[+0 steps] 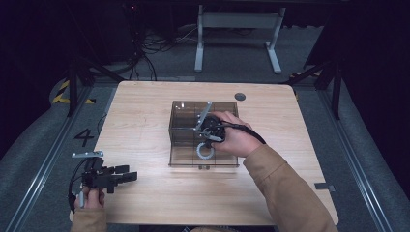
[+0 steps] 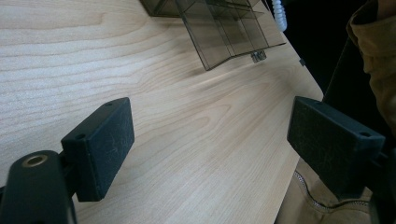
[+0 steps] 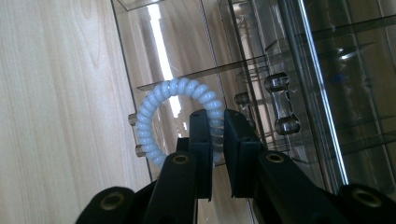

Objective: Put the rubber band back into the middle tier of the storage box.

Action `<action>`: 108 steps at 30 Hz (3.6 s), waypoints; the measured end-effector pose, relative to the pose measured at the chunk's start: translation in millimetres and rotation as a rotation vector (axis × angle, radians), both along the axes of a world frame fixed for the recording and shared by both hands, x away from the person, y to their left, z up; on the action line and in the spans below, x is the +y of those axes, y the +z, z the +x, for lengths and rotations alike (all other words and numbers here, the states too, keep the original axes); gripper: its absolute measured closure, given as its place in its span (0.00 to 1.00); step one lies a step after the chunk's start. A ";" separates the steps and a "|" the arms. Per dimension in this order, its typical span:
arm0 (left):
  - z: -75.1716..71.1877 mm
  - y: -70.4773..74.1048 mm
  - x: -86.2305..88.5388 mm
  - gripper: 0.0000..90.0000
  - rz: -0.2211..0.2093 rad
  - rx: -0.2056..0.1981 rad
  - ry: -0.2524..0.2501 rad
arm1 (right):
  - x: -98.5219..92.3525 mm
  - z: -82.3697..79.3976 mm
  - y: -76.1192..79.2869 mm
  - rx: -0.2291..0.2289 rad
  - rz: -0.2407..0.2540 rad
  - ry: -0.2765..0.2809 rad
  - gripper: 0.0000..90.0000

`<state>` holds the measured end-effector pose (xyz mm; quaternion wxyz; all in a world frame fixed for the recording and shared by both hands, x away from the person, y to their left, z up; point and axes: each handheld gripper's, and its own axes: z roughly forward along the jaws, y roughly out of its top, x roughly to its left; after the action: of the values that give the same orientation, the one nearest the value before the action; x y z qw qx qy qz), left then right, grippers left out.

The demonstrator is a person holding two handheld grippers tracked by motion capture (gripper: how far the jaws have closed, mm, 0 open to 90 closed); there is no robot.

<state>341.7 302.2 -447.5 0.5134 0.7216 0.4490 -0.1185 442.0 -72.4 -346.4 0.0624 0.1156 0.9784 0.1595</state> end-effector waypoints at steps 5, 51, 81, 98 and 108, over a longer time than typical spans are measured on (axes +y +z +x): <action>0.1 0.0 -0.5 0.17 -0.003 0.001 -0.001 | 4.1 2.5 -8.2 -0.016 -0.022 0.011 0.92; 2.2 0.4 -3.0 0.17 0.005 0.000 -0.011 | 7.7 4.0 -46.6 0.010 -0.074 0.026 0.91; 3.3 0.2 -4.1 0.17 0.004 0.002 -0.012 | -7.5 -8.2 -12.8 -0.041 0.142 0.017 0.78; 11.8 1.0 -13.5 0.17 0.007 0.002 -0.036 | -54.4 -29.5 11.1 -0.084 0.249 -0.043 0.76; 15.2 1.2 -17.6 0.17 0.011 0.000 -0.049 | -88.1 -40.5 20.8 -0.105 0.287 -0.098 0.75</action>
<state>356.9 284.6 -446.3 0.5065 0.7350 0.4320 -0.1286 401.5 -160.5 -325.6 0.1040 0.1626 0.9342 0.3001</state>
